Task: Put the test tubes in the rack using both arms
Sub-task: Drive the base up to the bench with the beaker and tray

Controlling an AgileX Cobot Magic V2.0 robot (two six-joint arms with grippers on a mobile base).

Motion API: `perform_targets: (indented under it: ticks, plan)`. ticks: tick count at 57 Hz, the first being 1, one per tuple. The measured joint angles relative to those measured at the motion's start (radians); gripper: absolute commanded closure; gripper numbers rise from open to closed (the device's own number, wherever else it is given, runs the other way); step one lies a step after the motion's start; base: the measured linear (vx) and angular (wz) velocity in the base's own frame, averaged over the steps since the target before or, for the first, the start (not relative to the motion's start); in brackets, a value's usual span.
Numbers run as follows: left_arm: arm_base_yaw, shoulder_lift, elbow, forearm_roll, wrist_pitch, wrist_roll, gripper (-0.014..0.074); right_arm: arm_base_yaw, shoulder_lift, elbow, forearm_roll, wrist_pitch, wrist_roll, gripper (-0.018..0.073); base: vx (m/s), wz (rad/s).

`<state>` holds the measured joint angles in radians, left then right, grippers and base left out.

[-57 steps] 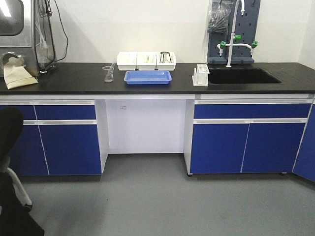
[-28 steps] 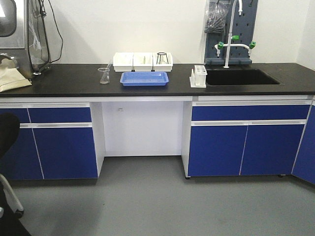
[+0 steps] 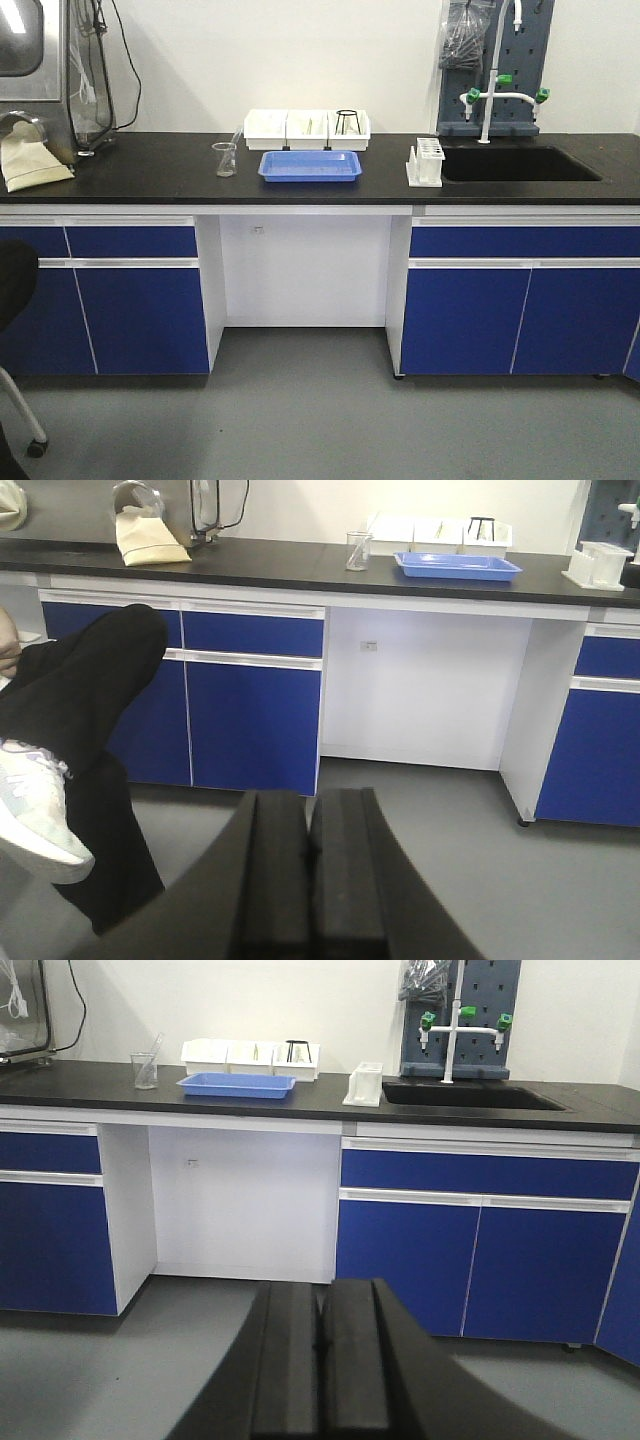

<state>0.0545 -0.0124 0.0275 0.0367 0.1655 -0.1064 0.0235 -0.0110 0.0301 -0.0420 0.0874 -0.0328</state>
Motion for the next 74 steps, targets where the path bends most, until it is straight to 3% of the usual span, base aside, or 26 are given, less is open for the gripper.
perform_targets:
  ticks: [74]
  plan:
    - [0.0, 0.0, 0.0, 0.0, 0.0, 0.0, 0.0601, 0.0, 0.0, 0.0, 0.0, 0.0, 0.0, 0.0568, 0.37, -0.04]
